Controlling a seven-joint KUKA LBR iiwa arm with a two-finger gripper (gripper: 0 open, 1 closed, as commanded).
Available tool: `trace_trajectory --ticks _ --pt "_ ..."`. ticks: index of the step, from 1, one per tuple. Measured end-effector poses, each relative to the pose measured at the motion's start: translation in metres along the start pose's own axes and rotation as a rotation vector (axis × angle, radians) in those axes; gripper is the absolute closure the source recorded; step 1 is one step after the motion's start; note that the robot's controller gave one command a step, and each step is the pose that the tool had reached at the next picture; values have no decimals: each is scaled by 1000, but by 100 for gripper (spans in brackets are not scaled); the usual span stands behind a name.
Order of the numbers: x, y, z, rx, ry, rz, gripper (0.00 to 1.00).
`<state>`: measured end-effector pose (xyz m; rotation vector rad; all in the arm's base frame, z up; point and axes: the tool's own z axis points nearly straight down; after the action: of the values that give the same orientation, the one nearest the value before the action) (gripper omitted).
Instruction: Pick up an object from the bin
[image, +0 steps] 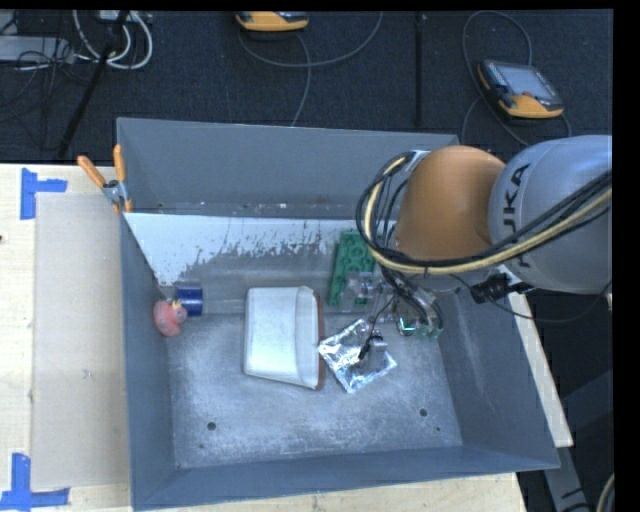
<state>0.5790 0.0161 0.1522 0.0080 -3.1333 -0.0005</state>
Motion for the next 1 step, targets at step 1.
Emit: trace_trajectory --ticks 1 --pt "-30 -27 84 1 -5 -338 0"
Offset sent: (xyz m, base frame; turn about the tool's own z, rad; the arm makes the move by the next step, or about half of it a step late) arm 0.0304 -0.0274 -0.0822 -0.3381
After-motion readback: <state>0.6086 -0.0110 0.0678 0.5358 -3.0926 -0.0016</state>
